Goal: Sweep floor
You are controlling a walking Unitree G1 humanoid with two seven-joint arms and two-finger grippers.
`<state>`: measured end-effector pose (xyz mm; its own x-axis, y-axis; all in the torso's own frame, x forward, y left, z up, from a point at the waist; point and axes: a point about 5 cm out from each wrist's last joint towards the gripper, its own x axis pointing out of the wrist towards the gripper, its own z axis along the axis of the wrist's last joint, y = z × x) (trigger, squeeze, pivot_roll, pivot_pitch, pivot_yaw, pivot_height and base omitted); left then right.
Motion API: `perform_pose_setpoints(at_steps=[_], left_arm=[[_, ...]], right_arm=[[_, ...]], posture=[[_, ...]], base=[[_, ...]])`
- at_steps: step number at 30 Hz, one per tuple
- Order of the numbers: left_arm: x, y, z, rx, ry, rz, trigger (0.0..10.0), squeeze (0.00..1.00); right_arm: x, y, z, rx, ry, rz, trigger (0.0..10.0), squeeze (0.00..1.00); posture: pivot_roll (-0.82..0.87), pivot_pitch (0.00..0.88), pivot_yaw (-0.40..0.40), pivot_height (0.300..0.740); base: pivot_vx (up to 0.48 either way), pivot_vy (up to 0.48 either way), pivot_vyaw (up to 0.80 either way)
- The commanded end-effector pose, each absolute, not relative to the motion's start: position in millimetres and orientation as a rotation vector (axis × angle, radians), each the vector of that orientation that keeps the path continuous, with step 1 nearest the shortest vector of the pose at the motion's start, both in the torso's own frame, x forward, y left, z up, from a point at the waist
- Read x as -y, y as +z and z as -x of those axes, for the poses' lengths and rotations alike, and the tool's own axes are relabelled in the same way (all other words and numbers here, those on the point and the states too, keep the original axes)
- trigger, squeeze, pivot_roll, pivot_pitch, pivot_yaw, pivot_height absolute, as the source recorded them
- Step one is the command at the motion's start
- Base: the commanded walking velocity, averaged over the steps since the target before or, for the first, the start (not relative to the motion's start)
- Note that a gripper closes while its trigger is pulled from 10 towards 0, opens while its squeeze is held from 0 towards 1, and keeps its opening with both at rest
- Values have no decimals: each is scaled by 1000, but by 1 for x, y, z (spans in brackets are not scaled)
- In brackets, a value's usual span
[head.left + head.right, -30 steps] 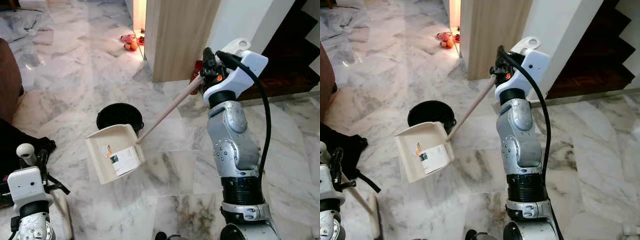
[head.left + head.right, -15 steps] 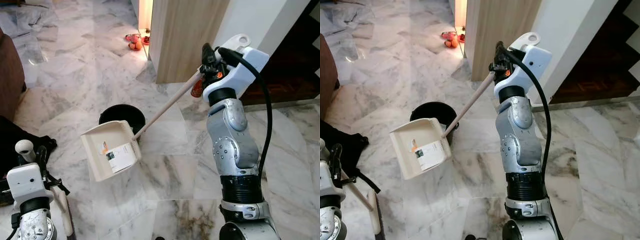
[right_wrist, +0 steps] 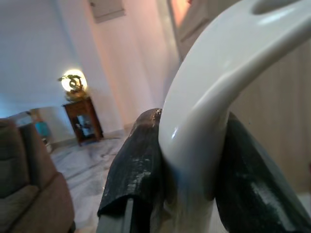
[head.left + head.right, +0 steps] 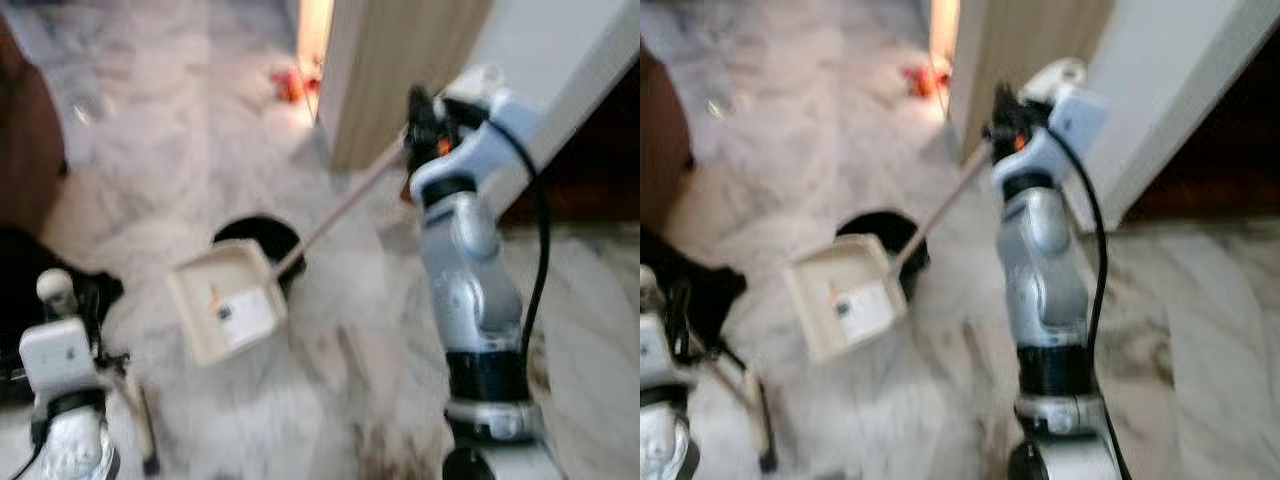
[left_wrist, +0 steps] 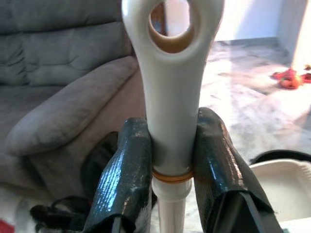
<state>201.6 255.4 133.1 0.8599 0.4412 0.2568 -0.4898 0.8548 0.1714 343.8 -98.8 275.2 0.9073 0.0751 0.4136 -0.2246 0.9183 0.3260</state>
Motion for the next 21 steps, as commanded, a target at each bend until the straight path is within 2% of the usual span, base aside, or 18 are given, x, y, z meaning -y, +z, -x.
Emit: perform_pose_setpoints(at_steps=[1, 21], left_arm=[[-254, 137, -201, 231, 502, -255, 10000, 0], [-253, 137, -201, 232, 508, -250, 10000, 0]], right_arm=[[98, 294, -337, 499, 189, -419, 10000, 0], [97, 295, -337, 502, 199, -432, 10000, 0]], posture=[[105, 141, -119, 740], [105, 143, -124, 740]], base=[[300, 0, 0], [304, 0, 0]])
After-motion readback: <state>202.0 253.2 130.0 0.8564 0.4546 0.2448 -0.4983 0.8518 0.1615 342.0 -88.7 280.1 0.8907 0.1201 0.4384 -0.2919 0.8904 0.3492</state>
